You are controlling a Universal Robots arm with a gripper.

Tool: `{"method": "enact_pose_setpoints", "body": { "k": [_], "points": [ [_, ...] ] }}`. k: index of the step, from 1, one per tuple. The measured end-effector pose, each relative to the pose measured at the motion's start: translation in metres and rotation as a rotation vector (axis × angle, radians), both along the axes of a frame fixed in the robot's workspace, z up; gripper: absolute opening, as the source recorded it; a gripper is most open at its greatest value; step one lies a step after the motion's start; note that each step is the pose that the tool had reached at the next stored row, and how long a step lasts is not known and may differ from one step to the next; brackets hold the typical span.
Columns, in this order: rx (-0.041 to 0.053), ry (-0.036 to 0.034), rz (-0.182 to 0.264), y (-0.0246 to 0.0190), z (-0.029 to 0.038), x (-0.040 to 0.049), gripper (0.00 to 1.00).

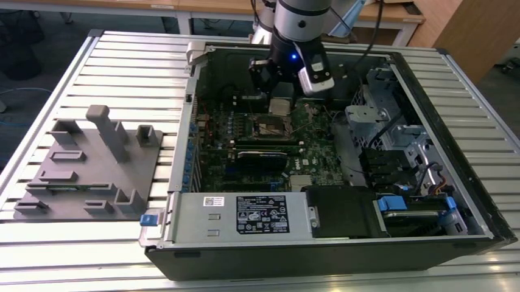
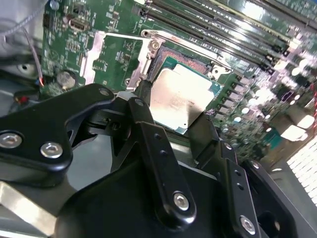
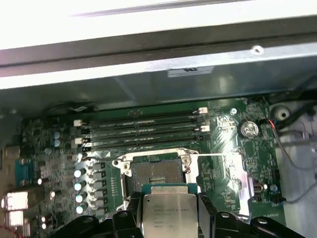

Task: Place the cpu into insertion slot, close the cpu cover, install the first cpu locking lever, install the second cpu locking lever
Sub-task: 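Place the cpu into insertion slot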

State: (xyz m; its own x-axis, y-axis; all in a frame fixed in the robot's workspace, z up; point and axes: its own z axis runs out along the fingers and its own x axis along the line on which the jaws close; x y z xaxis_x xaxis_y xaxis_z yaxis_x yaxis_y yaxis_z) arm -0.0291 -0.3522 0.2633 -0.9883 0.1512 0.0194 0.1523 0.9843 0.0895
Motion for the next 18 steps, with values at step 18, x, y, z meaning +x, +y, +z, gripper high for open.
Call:
{"method": "enact_pose_setpoints", "body": {
  "k": [18],
  "points": [
    [0.0, -0.0001, -0.191, 0.0, -0.0008, 0.0, 0.54]
  ]
}}
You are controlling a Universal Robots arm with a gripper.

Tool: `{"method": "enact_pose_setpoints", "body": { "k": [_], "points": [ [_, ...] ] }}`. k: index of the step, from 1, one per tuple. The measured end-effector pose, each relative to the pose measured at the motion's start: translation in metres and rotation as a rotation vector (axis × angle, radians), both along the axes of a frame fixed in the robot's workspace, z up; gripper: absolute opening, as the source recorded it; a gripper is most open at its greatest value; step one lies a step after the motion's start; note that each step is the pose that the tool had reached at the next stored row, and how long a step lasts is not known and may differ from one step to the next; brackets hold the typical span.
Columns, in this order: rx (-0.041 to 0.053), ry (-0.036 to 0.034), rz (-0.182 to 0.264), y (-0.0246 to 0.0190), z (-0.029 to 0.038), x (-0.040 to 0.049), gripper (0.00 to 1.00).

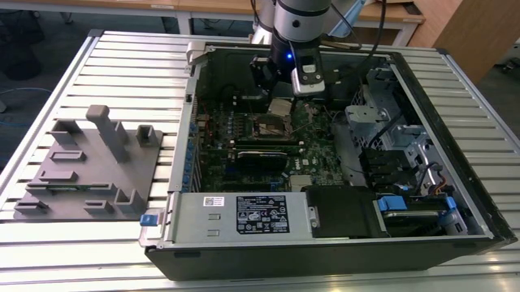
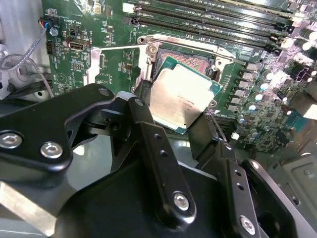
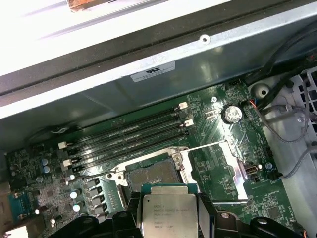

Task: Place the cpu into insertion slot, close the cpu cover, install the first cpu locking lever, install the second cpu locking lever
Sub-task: 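Place the cpu into insertion slot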

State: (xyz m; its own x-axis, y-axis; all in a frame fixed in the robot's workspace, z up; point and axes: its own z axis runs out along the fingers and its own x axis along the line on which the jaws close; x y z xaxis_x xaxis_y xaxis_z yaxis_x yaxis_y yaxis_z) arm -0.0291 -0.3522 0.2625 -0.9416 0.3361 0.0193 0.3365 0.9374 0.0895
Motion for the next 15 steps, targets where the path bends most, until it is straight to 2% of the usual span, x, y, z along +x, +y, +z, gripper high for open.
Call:
{"method": "enact_pose_setpoints", "body": {
  "k": [2, 12, 15],
  "points": [
    [0.0, 0.0, -0.018, 0.0, -0.0001, 0.0, 0.54],
    [0.0001, 0.0, -0.198, 0.0, -0.0008, 0.0, 0.54],
    [0.0001, 0.0, -0.23, 0.0, -0.0009, 0.0, 0.54]
  ]
}}
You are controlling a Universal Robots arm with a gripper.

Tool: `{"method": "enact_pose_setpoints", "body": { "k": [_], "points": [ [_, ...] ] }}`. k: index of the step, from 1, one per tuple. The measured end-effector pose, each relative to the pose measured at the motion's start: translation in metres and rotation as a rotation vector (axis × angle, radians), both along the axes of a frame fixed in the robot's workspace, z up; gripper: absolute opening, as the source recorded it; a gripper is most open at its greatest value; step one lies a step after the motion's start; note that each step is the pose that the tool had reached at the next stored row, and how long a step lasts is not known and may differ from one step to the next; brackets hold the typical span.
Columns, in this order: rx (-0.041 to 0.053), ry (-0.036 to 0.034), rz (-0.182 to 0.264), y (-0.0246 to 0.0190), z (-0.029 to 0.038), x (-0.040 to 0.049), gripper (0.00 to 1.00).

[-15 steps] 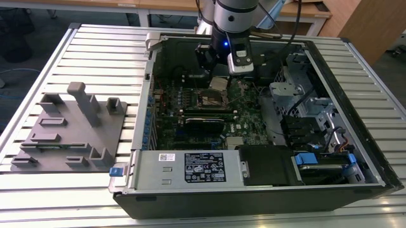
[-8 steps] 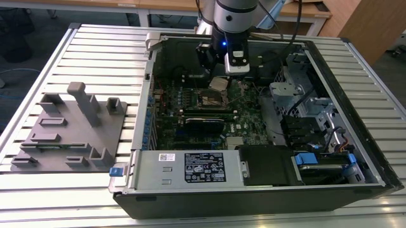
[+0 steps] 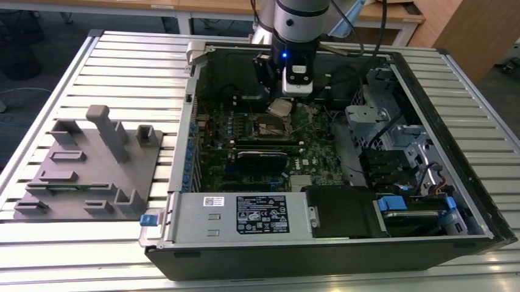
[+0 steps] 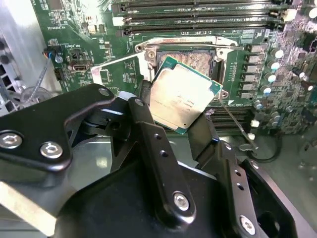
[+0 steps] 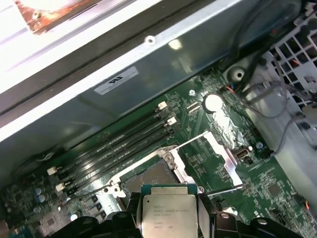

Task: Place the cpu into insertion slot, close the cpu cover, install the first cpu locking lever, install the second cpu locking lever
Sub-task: 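Place the cpu into insertion slot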

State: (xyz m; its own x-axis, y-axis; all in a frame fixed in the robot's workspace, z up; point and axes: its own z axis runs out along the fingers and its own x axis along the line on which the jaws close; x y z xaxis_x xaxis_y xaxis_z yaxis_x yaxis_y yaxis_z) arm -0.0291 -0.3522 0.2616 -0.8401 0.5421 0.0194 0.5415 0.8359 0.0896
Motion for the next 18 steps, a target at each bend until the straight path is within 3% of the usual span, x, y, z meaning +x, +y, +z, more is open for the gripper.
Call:
{"method": "enact_pose_setpoints", "body": {
  "k": [7, 16, 18],
  "points": [
    [-0.0001, 0.0, -0.011, 0.0, -0.0001, 0.0, 0.54],
    [-0.0002, 0.0, -0.013, 0.0, -0.0056, -0.0001, 0.54],
    [-0.0002, -0.0001, -0.036, 0.0, -0.0067, -0.0001, 0.54]
  ]
}}
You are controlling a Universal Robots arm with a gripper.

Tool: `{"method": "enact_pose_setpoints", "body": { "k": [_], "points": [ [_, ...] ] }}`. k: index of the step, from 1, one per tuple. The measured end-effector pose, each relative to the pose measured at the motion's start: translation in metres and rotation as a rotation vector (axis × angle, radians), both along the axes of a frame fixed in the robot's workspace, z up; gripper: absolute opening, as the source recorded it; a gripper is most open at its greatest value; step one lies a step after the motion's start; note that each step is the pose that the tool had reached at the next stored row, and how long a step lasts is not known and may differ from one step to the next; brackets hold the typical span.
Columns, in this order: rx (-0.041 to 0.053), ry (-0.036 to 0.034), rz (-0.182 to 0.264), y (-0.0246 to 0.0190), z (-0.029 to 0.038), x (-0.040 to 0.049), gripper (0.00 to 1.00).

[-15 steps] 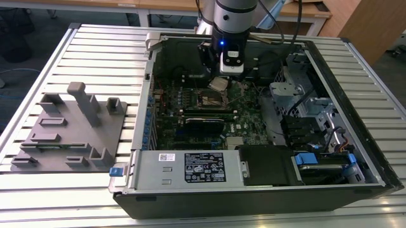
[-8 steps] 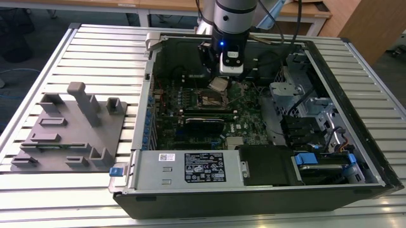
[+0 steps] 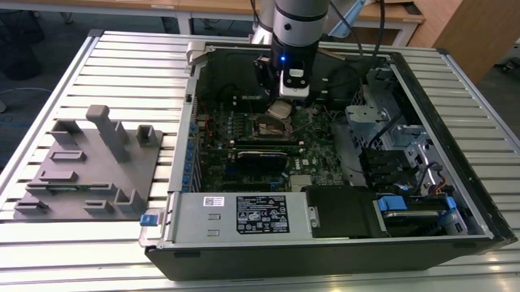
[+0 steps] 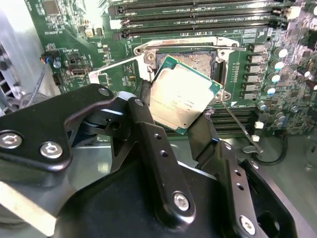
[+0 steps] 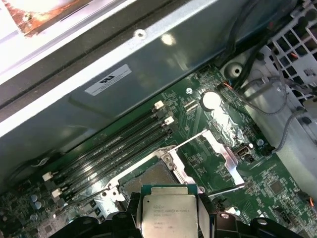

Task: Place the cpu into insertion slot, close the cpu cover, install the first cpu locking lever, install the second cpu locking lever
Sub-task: 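Place the cpu into insertion slot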

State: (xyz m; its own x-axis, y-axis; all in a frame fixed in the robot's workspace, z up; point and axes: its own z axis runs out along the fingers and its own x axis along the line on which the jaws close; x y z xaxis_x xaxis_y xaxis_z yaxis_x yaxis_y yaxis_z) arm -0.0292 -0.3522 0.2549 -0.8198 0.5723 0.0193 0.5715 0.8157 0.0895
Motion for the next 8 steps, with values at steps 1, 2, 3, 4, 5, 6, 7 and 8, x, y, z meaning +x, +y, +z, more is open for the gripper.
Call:
{"method": "enact_pose_setpoints", "body": {
  "k": [1, 2, 3, 4, 5, 6, 7, 8],
  "points": [
    [0.0, 0.0, -0.018, 0.0, -0.0005, 0.0, 0.54],
    [0.0, 0.0, -0.036, 0.0, -0.001, 0.0, 0.54],
    [0.0, 0.0, -0.054, 0.0, -0.0015, 0.0, 0.54],
    [0.0, 0.0, -0.072, 0.0, -0.002, 0.0, 0.54],
    [-0.0001, 0.0, -0.09, 0.0, -0.0025, 0.0, 0.54],
    [-0.0001, 0.0, -0.109, 0.0, -0.003, 0.0001, 0.54],
    [0.0, 0.0, -0.127, 0.0, -0.0035, 0.0, 0.54],
    [0.0, 0.0, -0.145, 0.0, -0.004, 0.0001, 0.54]
  ]
}}
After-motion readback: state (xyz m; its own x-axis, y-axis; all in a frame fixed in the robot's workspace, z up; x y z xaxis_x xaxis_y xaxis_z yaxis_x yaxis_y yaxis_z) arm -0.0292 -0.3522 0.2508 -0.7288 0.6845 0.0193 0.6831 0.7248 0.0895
